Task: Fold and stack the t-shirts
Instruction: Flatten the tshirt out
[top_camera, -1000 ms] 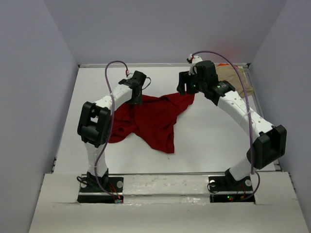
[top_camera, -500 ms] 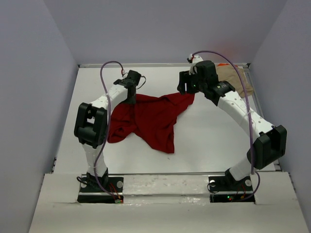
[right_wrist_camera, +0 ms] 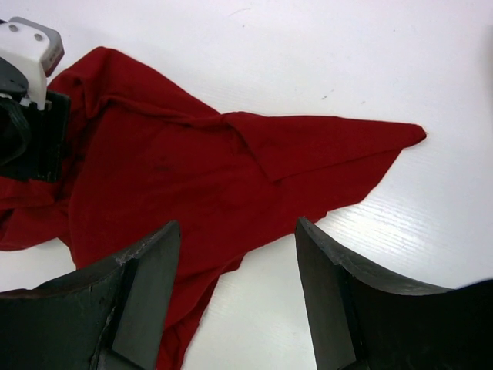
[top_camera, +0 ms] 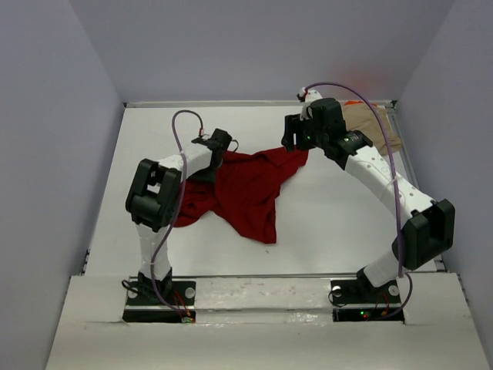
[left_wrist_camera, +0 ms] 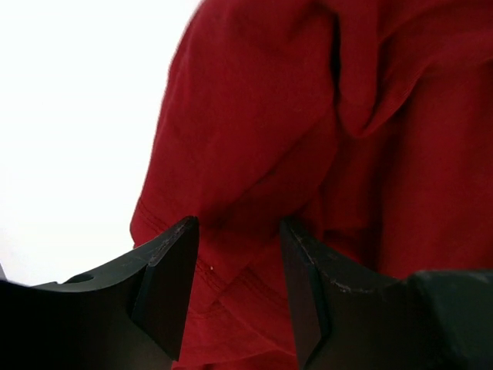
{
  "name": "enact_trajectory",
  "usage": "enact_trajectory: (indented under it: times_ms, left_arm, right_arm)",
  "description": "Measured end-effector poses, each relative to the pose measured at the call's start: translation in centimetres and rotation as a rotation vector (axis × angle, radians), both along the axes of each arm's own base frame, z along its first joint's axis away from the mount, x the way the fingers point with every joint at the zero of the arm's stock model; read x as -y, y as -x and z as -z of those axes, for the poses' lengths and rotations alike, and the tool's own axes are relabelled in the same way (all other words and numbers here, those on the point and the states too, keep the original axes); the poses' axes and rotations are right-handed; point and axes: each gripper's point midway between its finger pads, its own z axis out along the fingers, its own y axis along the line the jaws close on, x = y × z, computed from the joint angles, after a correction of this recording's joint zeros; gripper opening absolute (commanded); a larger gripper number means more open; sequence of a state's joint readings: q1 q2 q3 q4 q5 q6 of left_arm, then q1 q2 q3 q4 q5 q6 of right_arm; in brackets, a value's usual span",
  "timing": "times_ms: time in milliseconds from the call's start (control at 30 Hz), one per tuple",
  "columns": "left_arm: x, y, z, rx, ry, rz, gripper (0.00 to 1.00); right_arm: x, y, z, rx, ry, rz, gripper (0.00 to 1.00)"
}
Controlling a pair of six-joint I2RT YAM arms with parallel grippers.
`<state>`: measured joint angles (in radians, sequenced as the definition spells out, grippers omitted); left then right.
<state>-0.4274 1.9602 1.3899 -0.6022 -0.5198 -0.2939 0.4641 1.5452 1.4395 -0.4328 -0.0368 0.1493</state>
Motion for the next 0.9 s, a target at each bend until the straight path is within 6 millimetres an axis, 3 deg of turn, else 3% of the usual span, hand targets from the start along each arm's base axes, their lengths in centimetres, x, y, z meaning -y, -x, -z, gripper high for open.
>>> enact_trajectory:
  times_ms: [200, 267, 300, 400, 733, 833, 900]
  left_arm:
    - [0.1, 0.5, 1.2, -0.027, -0.05, 0.011, 0.56]
    - [0.2, 0.4, 1.2, -0.029, -0.055, 0.013, 0.47]
    - [0.2, 0.3, 1.3, -0.032, -0.06, 0.012, 0.31]
    - [0.4, 0.1, 1.6, -0.038, -0.057, 0.013, 0.0]
    - [-0.2, 0.1, 1.2, -0.027, -0.048, -0.021, 0.0]
    - [-0.2, -0.1, -0.4, -0.004, -0.043, -0.028, 0.0]
    - [-0.1, -1.0, -2.8, 0.041, -0.036, -0.037, 0.0]
  right_arm:
    - [0.1, 0.3, 0.2, -0.003, 0.002, -0.001, 0.67]
    - [0.2, 0.3, 0.1, -0.001, 0.001, 0.0, 0.67]
    - [0.2, 0.4, 0.1, -0.001, 0.001, 0.0, 0.67]
    - [0.2, 0.4, 0.1, -0.001, 0.001, 0.0, 0.67]
    - [0.4, 0.9, 2.2, -0.036, 0.012, 0.002, 0.66]
    - [0.2, 0.7, 4.1, -0.072, 0.025, 0.004, 0.65]
    - [0.0, 0.4, 6.0, -0.104, 0.036, 0.003, 0.64]
